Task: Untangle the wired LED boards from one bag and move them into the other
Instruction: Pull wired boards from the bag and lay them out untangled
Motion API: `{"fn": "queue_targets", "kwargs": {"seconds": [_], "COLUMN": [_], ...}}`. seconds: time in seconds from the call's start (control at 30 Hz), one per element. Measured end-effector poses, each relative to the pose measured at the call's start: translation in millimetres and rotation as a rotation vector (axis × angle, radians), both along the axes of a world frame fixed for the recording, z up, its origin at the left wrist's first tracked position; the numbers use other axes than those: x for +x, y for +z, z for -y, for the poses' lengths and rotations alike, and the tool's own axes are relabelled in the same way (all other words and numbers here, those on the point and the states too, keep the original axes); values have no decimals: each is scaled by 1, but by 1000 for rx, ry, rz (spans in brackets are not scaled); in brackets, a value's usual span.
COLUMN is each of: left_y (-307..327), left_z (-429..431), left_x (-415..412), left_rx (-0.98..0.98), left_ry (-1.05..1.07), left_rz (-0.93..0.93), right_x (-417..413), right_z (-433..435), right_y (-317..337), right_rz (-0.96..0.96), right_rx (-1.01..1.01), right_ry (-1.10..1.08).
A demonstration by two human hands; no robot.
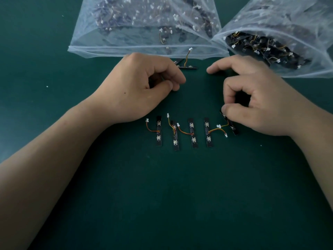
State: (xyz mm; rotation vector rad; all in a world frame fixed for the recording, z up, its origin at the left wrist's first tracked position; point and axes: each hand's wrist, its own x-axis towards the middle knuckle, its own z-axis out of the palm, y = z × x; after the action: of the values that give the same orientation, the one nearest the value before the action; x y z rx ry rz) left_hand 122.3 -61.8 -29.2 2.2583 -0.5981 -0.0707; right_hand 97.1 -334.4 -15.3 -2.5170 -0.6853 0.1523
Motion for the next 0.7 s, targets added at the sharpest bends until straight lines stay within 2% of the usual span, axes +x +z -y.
{"fn": "queue_targets", "kwargs": {"seconds": [0.27, 0.7], "left_y": [0, 1], "left_z": [0, 0], "left_x": [0, -1], "left_rx": [-7, 4], "left_ry": [2, 4], "left_rz": [-1, -3], "right_x": [1, -1], "right_z": [7, 5], "right_y": [3, 6], "right_rz": [-74, -88], "right_rx": [15, 18], "right_ry": [65, 62]}}
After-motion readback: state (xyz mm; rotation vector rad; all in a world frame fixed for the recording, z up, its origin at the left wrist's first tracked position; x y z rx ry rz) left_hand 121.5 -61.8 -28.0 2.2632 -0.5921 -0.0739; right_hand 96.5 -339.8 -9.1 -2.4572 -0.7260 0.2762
